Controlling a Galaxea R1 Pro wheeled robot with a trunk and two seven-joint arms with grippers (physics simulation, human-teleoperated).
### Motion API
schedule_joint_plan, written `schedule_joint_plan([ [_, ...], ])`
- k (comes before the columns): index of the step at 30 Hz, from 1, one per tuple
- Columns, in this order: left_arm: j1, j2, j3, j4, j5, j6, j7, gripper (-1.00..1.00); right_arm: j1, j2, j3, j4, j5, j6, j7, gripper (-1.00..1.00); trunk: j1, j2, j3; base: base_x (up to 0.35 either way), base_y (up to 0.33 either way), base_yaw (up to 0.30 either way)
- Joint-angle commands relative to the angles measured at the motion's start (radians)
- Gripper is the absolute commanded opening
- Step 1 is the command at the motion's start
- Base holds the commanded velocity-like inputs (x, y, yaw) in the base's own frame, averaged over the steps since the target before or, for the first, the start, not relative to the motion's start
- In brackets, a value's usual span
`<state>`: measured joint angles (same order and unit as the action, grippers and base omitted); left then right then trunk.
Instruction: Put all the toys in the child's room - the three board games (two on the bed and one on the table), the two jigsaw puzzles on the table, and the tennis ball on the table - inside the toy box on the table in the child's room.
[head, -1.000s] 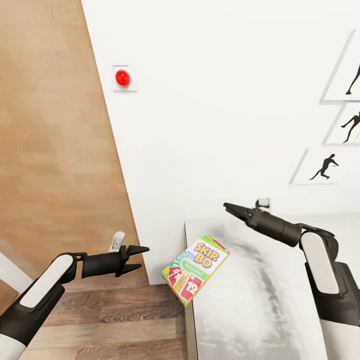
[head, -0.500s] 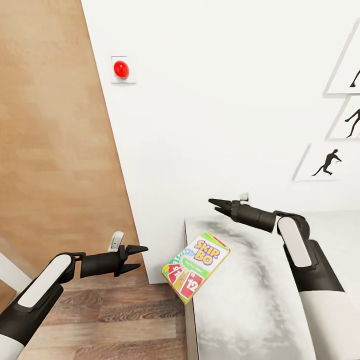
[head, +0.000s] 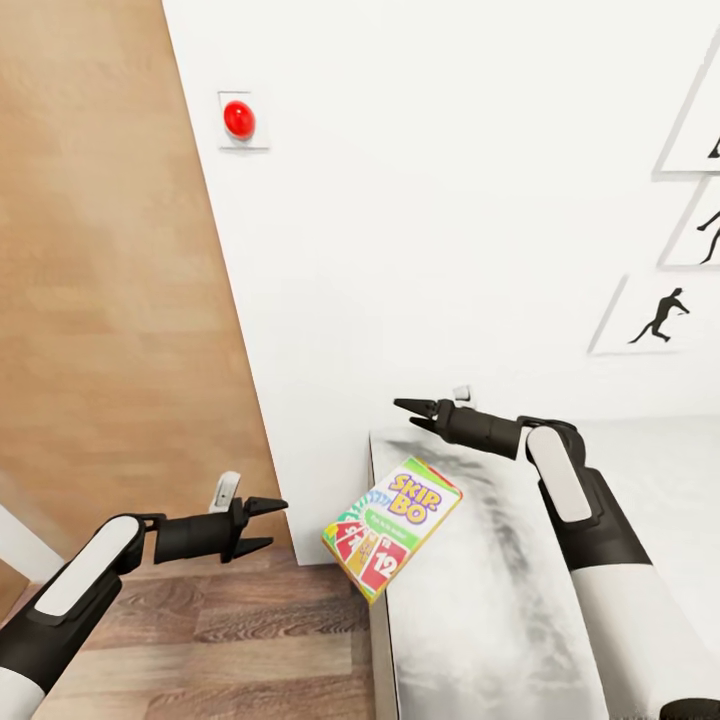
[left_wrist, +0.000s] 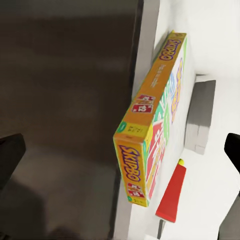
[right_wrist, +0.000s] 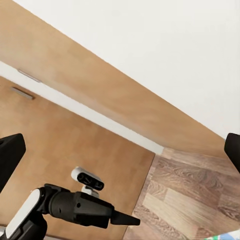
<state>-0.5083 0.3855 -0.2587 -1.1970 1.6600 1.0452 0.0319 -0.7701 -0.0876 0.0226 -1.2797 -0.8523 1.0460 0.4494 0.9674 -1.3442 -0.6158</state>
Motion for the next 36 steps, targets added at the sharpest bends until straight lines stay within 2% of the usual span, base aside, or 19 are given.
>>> schedule_joint_plan([
  [1,-0.001,0.001,-0.002,0.000,0.006,0.001,0.003,1.00,-0.002,0.000,0.001,0.000,0.007,0.001,0.009,1.00,0.004,-0.008,-0.004,0.000,0.000,0.000],
  [18,-0.001,-0.004,-0.016,0.005,0.004,0.001,0.001,1.00,-0.007,-0.001,0.006,-0.004,-0.018,0.001,0.007,1.00,0.069,-0.127,-0.057,0.000,0.000,0.000],
  [23,-0.001,-0.007,-0.053,-0.004,0.000,0.001,0.001,1.00,-0.006,-0.002,0.006,-0.004,-0.020,0.001,0.007,1.00,0.069,-0.127,-0.057,0.000,0.000,0.000],
  [27,-0.001,-0.007,-0.070,-0.006,-0.001,0.001,0.001,1.00,-0.006,-0.003,0.006,-0.004,-0.021,0.001,0.007,1.00,0.069,-0.127,-0.057,0.000,0.000,0.000],
  [36,-0.001,-0.007,-0.078,-0.008,-0.002,0.001,0.002,1.00,-0.006,-0.003,0.007,-0.005,-0.022,0.001,0.008,1.00,0.069,-0.127,-0.057,-0.025,-0.108,0.000],
])
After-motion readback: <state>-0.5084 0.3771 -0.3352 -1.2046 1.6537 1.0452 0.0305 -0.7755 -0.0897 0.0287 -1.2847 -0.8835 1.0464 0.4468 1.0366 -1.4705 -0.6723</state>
